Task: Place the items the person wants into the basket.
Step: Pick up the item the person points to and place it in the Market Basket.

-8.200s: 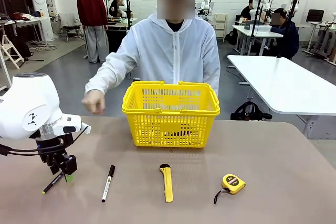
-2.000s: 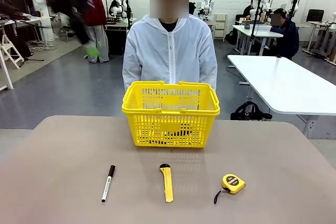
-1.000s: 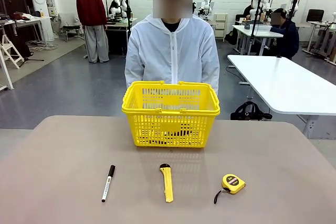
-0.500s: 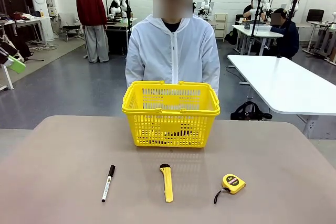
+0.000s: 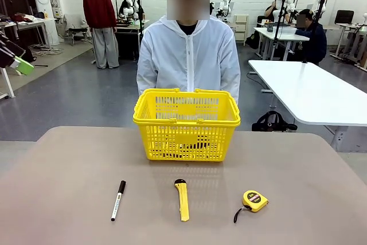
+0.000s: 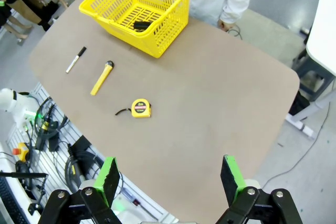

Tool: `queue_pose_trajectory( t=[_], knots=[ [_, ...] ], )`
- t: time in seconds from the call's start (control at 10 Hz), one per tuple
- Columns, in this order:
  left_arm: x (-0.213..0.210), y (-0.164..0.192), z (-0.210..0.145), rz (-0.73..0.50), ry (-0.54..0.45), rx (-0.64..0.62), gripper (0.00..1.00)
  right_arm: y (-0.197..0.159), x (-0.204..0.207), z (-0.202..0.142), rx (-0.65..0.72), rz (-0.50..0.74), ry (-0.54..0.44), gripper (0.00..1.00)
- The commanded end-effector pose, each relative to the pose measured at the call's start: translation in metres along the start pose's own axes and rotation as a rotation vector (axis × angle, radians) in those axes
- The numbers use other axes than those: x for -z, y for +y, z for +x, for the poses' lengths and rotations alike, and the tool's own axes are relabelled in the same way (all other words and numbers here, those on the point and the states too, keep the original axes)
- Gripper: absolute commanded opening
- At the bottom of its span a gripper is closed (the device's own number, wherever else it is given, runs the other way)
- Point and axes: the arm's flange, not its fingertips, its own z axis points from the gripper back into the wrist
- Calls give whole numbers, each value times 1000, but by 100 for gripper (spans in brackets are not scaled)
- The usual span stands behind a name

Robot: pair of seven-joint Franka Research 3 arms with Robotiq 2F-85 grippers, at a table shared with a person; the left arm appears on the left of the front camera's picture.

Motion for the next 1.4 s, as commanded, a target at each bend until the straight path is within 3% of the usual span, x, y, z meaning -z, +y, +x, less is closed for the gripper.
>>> queue_pose_trajectory(
  t=[0.0, 1.3],
  knots=[
    [-2, 0, 2, 10, 4, 6, 100, -1, 0, 0, -4, 8, -3, 100],
    [-2, 0, 2, 10, 4, 6, 100, -1, 0, 0, -4, 8, -3, 100]
  ],
)
